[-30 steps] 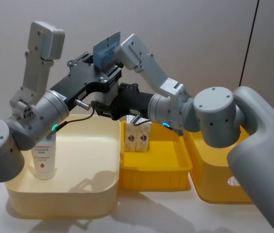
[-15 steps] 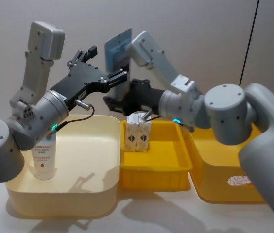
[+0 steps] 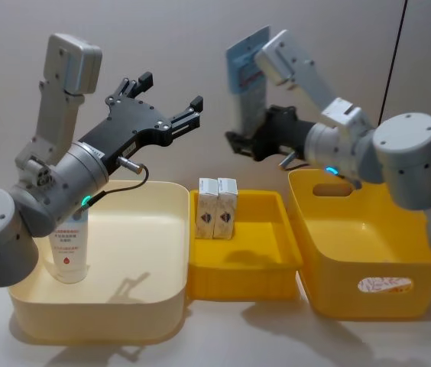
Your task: Bimanual collaborative sorting of washing and personal care products
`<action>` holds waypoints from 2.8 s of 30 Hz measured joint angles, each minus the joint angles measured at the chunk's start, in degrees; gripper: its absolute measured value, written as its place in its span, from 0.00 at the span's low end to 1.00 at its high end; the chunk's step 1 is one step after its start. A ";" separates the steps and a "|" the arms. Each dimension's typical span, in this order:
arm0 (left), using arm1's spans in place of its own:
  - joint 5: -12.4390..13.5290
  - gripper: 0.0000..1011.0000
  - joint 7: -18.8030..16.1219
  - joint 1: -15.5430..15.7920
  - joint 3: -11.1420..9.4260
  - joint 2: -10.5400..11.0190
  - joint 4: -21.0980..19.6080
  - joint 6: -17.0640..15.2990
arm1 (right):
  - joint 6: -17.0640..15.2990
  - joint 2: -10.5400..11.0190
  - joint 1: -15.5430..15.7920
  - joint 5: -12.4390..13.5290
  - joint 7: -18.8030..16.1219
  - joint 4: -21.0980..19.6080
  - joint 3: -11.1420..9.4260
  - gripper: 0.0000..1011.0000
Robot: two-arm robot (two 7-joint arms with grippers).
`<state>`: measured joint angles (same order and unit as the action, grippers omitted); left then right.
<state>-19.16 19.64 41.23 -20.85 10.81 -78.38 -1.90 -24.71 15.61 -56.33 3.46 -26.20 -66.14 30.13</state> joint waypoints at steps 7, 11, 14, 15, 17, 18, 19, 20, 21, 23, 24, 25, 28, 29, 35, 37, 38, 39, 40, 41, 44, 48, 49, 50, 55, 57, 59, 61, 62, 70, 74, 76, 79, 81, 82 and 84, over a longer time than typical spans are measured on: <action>0.00 0.99 0.00 0.00 0.00 0.00 0.00 0.00 | -2.57 1.90 -0.66 -1.36 1.68 0.41 -1.28 0.65; 0.00 0.99 0.00 0.00 0.00 0.00 0.00 0.00 | -4.24 2.91 -1.11 -2.10 2.48 1.07 -1.97 0.65; 0.00 0.99 0.00 0.00 0.00 0.00 0.00 0.00 | -5.89 3.81 -1.55 -2.65 2.89 1.89 -2.47 0.65; 0.00 0.99 0.00 0.00 0.00 0.00 0.00 0.00 | -6.24 3.96 -1.61 -2.77 2.97 2.03 -2.53 0.65; 0.00 0.99 0.00 0.00 0.00 0.00 0.00 0.00 | -7.62 4.59 -1.92 -3.14 3.07 2.82 -2.83 0.65; 0.00 0.99 0.00 0.00 0.00 0.00 0.00 0.00 | -8.43 4.94 -2.08 -3.35 3.09 3.28 -2.96 0.65; 0.00 0.99 0.00 0.00 0.00 0.00 0.00 0.00 | -8.85 5.16 -2.20 -3.45 3.09 3.58 -3.04 0.65; 0.00 0.99 0.00 0.00 0.00 0.00 0.00 0.00 | -9.29 5.27 -2.27 -3.53 3.09 3.74 -3.09 0.65; 0.00 0.99 0.00 0.00 0.00 0.00 0.00 0.00 | -9.75 5.48 -2.39 -3.61 3.08 4.06 -3.14 0.65; 0.00 0.99 0.00 0.00 0.00 0.00 0.00 0.00 | -11.15 5.92 -2.66 -3.86 2.95 4.87 -3.27 0.65; 0.00 0.99 0.00 0.00 0.00 0.00 0.00 0.00 | -11.57 6.11 -2.80 -3.92 2.84 5.25 -3.29 0.65; 0.00 0.99 0.00 0.00 0.00 0.00 0.00 0.00 | -12.01 6.19 -2.90 -3.97 2.70 5.41 -3.30 0.65; 0.00 0.99 0.00 0.00 0.00 0.00 0.00 0.00 | -14.23 6.82 -3.60 -4.21 1.61 7.11 -3.30 0.65; 0.00 0.99 0.00 0.00 0.00 0.00 0.00 0.00 | -14.66 6.93 -3.76 -4.27 1.35 7.47 -3.27 0.65; 0.00 0.99 0.00 0.00 0.00 0.00 0.00 0.00 | -17.75 7.51 -5.56 -4.56 -1.56 10.81 -2.55 0.65; 0.00 0.99 0.00 0.00 0.00 0.00 0.00 0.00 | -18.40 7.56 -6.14 -4.64 -2.41 11.84 -2.26 0.65; 0.00 0.99 0.00 0.00 0.00 0.01 0.00 0.00 | -18.73 7.58 -6.45 -4.69 -2.85 12.35 -2.11 0.65; 0.00 0.99 0.00 0.00 0.00 0.00 0.00 0.00 | -19.34 7.60 -7.24 -4.76 -3.83 13.60 -1.70 0.65; 0.00 0.99 0.00 0.00 0.00 0.00 0.00 0.00 | -19.69 7.59 -7.60 -4.82 -4.48 14.21 -1.50 0.65; 0.00 0.99 0.00 0.00 0.00 0.01 0.00 0.00 | -19.86 7.59 -7.98 -4.85 -4.80 14.83 -1.29 0.65; 0.00 0.99 0.00 0.00 0.00 0.00 0.00 0.00 | -20.96 7.46 -9.76 -5.14 -7.15 17.66 -0.36 0.65; 0.00 0.99 0.00 0.00 0.00 0.00 0.00 0.00 | -21.95 6.77 -12.82 -5.72 -11.08 22.70 1.36 0.65; 0.00 0.99 0.00 0.00 0.00 0.00 -0.01 0.00 | -22.06 6.55 -13.59 -5.86 -11.70 23.99 1.78 0.65; 0.00 0.99 0.00 0.00 0.00 0.00 -0.01 0.00 | -22.15 6.12 -14.84 -6.21 -13.26 26.16 2.50 0.65; 0.00 0.99 0.00 0.00 0.00 0.00 0.00 0.00 | -20.71 3.59 -19.98 -7.83 -17.20 36.09 4.24 0.65; 0.00 0.99 0.00 0.00 0.00 -0.01 0.00 0.00 | -20.21 2.82 -21.39 -8.27 -18.24 38.97 4.61 0.65; 0.00 0.99 0.00 0.00 0.00 0.00 0.00 0.00 | -19.40 1.85 -23.26 -9.01 -19.72 42.64 5.05 0.66; 0.00 0.99 0.00 0.00 0.00 -0.01 -0.01 0.00 | -18.68 0.91 -24.99 -9.64 -20.98 46.10 5.47 0.69; 0.00 0.99 0.00 0.00 0.00 0.00 0.00 0.00 | -18.50 0.67 -25.45 -9.81 -21.29 46.98 5.56 0.73; 0.00 0.99 0.00 0.00 0.00 0.00 -0.01 0.00 | -17.10 -1.22 -28.96 -11.15 -23.81 54.03 6.40 0.97; 0.00 0.99 0.00 0.00 0.00 0.00 0.00 0.00 | -16.58 -1.90 -30.25 -11.60 -24.73 56.60 6.75 0.99; 0.00 0.99 0.00 0.00 0.00 0.00 0.00 0.00 | -16.43 -2.09 -30.60 -11.71 -24.93 57.31 6.83 0.99; 0.00 0.99 0.00 0.00 0.00 0.00 0.00 0.00 | -16.15 -2.47 -31.26 -11.97 -25.43 58.68 7.00 0.99; 0.00 0.99 0.00 0.00 0.01 0.00 0.00 0.00 | -16.06 -2.57 -31.46 -12.03 -25.60 59.08 7.03 0.99; 0.00 0.99 0.00 0.00 0.00 0.00 0.00 0.00 | -16.02 -2.63 -31.59 -12.07 -25.68 59.30 7.06 0.99; 0.00 0.99 0.00 0.00 0.00 0.00 0.00 0.00 | -15.90 -2.76 -31.86 -12.17 -25.83 59.78 7.11 0.99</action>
<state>-19.16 19.65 41.23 -20.85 10.81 -78.38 -1.90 -40.62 12.85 -88.19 -8.71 -52.04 -6.36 37.24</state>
